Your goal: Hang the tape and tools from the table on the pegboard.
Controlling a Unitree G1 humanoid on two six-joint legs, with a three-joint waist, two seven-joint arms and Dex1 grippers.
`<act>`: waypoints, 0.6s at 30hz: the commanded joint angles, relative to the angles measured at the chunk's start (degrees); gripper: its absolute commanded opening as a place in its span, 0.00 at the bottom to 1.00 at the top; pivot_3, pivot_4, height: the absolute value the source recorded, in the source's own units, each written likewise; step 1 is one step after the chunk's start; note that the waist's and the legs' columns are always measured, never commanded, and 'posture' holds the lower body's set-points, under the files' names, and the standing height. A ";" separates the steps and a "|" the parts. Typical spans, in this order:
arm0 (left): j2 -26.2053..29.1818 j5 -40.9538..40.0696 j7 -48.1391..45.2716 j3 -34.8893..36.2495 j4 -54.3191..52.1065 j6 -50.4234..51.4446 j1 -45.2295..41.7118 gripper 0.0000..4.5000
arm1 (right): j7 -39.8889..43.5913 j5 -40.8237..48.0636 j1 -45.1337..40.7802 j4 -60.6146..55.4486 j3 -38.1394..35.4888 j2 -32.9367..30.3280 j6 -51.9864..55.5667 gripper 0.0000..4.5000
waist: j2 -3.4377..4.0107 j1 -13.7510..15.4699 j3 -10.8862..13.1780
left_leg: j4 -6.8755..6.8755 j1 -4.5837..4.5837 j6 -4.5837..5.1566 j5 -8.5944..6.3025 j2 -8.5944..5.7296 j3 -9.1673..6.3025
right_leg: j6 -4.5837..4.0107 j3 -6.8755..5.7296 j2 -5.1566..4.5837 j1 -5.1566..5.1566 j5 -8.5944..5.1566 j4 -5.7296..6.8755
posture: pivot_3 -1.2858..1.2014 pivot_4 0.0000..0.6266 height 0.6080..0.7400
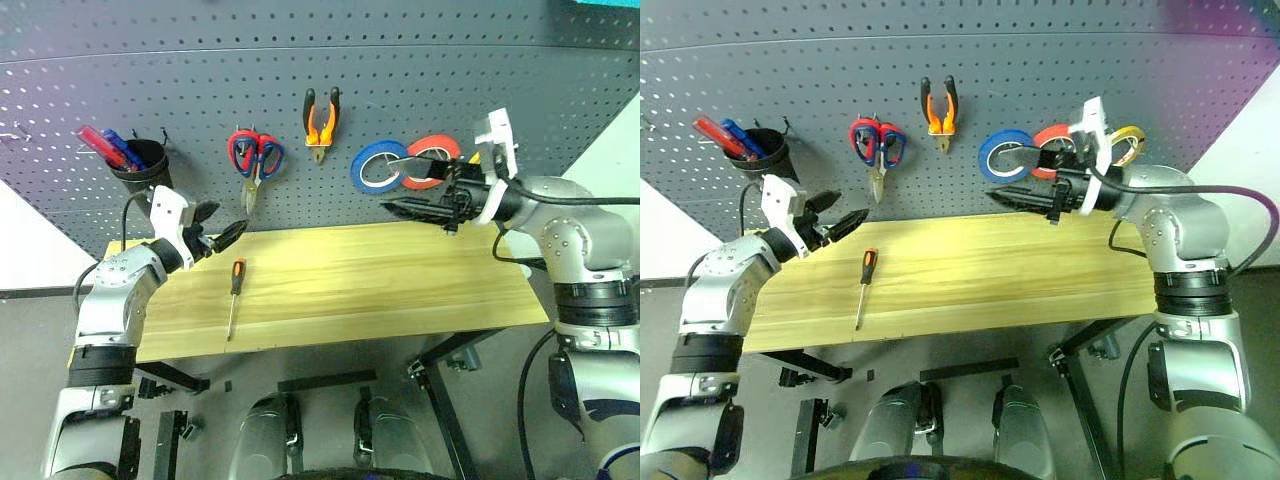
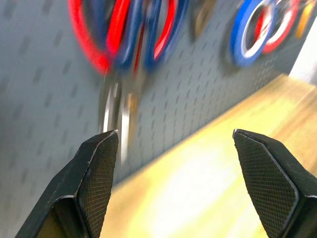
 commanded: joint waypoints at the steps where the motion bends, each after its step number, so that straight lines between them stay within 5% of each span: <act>1: -0.52 0.39 4.82 -2.76 -9.30 9.94 3.06 0.85 | 4.64 -3.07 -3.44 1.14 3.74 0.76 -4.99 1.00 | 0.01 0.16 -0.01 | 0.00 -0.01 -0.01 -0.01 -0.01 -0.01 | 0.00 0.00 -0.04 -0.01 0.00 -0.03 | 0.57 0.14 1.00; 10: -8.01 11.89 28.28 -4.97 -7.29 28.76 1.97 0.85 | 9.90 -6.87 -8.60 7.69 7.58 2.23 -8.17 1.00 | -0.01 1.72 0.00 | -0.03 -0.05 -0.06 0.00 -0.01 -0.02 | -0.02 0.03 -0.04 -0.12 -0.01 0.01 | 0.58 0.21 1.00; 18: -12.87 13.44 34.79 -4.34 -3.66 37.95 -0.92 0.85 | 8.07 -11.05 -8.59 14.04 11.21 6.26 -6.26 1.00 | -0.05 1.73 0.16 | -0.05 -0.06 0.01 -0.05 -0.02 -0.03 | -0.03 0.04 -0.12 -0.15 -0.01 -0.04 | 0.58 0.31 1.00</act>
